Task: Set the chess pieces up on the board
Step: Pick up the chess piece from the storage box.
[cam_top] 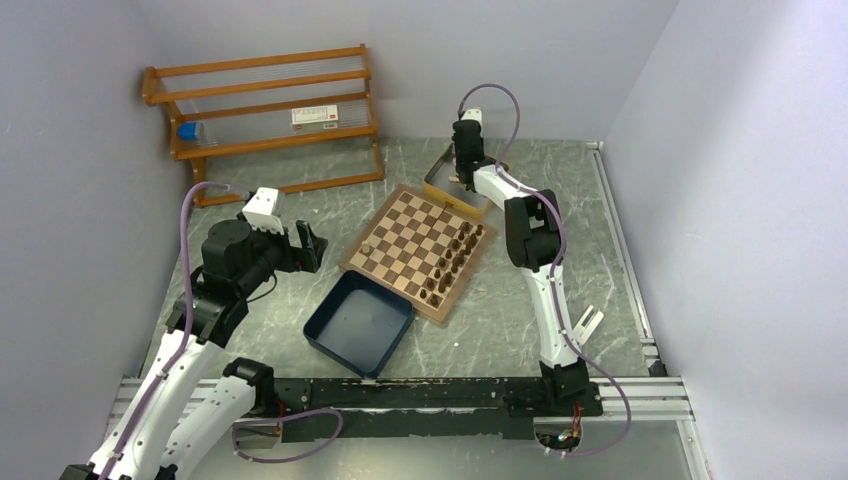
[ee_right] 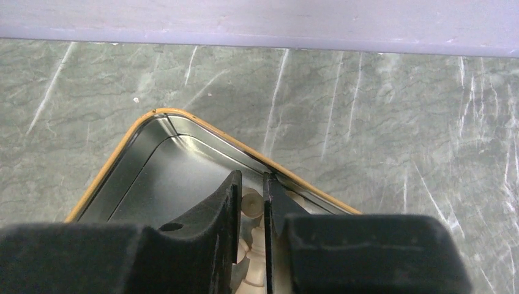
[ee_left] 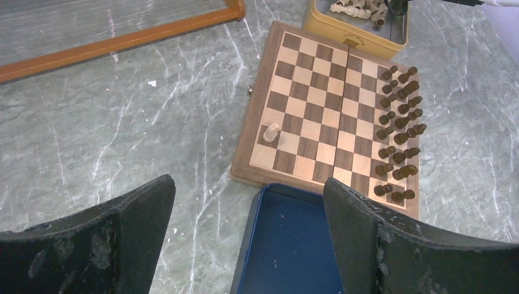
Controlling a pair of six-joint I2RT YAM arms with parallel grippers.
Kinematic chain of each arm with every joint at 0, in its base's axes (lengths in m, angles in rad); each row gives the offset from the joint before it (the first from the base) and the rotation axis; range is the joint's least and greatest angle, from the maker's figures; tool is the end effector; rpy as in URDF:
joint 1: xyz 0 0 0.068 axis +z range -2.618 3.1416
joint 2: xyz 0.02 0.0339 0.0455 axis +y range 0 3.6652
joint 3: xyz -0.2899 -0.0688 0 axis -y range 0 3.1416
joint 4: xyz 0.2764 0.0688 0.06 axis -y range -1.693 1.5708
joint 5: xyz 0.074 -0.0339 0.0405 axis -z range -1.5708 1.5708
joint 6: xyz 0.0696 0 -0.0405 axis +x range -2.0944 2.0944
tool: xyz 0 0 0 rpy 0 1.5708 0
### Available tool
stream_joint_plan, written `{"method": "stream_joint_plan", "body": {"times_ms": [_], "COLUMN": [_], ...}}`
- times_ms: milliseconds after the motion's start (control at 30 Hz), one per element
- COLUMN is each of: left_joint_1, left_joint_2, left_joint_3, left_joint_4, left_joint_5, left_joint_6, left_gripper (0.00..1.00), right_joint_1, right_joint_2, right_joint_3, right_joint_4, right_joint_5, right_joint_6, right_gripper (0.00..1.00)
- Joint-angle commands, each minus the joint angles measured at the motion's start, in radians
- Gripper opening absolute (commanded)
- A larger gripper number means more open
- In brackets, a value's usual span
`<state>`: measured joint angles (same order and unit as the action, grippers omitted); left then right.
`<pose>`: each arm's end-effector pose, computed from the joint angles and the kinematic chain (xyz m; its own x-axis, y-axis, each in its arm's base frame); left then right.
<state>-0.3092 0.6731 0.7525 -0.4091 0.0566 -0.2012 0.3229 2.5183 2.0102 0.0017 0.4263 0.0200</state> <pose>0.1892 -0.0646 0.3295 -0.3731 -0.0903 -0.9234 0.2860 0.9356 -0.2070 0.6219 0.1778 0.1340 -0.4588 -0.1343 -0.8783 0.0632 0.9811 -0.1830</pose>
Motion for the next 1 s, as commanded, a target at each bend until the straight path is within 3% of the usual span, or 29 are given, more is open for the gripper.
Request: {"method": "stream_joint_plan", "body": {"times_ms": [0,967], "left_joint_1": [0.007,0.007], "left_joint_2": [0.0,-0.006], "left_joint_3": [0.012,0.013], "left_joint_4": [0.02,0.018], "left_joint_5": [-0.002,-0.012], "left_joint_6": [0.003,-0.001], "left_gripper": [0.95,0.93], "right_joint_1": [-0.009,0.005], "right_joint_2": [0.0,-0.299], "right_joint_3": [0.008,-0.202], "right_joint_4": [0.021,-0.08], "right_joint_5": [-0.017,-0.141], "right_joint_6": [-0.01,0.06], "right_gripper": [0.12,0.08]}}
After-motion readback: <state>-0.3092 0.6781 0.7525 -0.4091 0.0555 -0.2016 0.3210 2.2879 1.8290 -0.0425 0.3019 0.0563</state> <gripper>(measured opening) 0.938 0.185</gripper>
